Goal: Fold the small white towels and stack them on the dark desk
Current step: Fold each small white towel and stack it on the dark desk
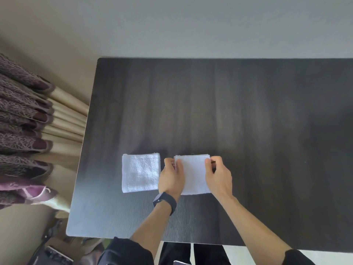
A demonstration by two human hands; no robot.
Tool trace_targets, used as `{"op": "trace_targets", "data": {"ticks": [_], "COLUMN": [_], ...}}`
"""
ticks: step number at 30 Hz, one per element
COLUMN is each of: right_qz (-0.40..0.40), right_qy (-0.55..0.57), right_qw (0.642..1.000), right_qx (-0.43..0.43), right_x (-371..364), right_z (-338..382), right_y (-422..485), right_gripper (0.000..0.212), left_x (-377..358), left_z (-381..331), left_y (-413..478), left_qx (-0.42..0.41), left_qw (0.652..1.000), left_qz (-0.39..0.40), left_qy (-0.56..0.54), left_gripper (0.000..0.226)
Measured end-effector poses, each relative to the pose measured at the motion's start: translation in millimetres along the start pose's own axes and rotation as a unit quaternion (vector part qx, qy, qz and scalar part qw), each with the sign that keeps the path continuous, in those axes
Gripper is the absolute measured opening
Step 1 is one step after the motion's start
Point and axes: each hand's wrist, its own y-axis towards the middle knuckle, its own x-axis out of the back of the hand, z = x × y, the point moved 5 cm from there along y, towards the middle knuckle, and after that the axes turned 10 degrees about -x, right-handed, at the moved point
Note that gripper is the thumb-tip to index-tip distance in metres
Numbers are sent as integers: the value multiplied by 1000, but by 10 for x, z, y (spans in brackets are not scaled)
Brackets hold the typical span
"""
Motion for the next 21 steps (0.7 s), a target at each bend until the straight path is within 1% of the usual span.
{"op": "trace_targets", "data": {"ticks": [4, 7, 8, 9, 10, 11, 13, 15, 18, 21], "right_qz": [-34, -45, -52, -65, -82, -95, -99, -81, -59, -46], "right_qy": [-31, -17, -9, -5, -15, -42, -127, -209, -279, -299], "right_qw": [999, 999, 999, 997, 994, 988, 966, 940, 926, 921], "right_qx": [0, -1, 12, 37, 71, 112, 204, 256, 246, 245], "right_x": [43, 120, 146, 172, 182, 166, 45, -119, -250, -303], "right_z": [-4, -90, -121, -142, -150, -148, -131, -130, -148, -170], "right_y": [6, -37, -77, -132, -192, -258, -357, -353, -179, -52], "right_gripper": [21, 24, 25, 27, 30, 35, 47, 55, 59, 59], "left_x": [76, 147, 179, 203, 202, 170, 59, -39, -112, -148], "left_z": [-15, -55, -74, -100, -119, -119, -78, -30, 61, 148], "left_y": [49, 10, -32, -83, -142, -195, -251, -243, -165, -92], "left_qx": [-22, -57, -96, -154, -217, -272, -333, -348, -339, -321], "left_qw": [998, 995, 990, 980, 963, 942, 906, 889, 883, 882], "left_qz": [-2, -16, -35, -53, -63, -62, -33, -3, 21, 30], "left_qy": [56, 77, 93, 116, 150, 189, 259, 298, 324, 343], "left_gripper": [25, 27, 32, 37, 41, 45, 55, 63, 67, 69]}}
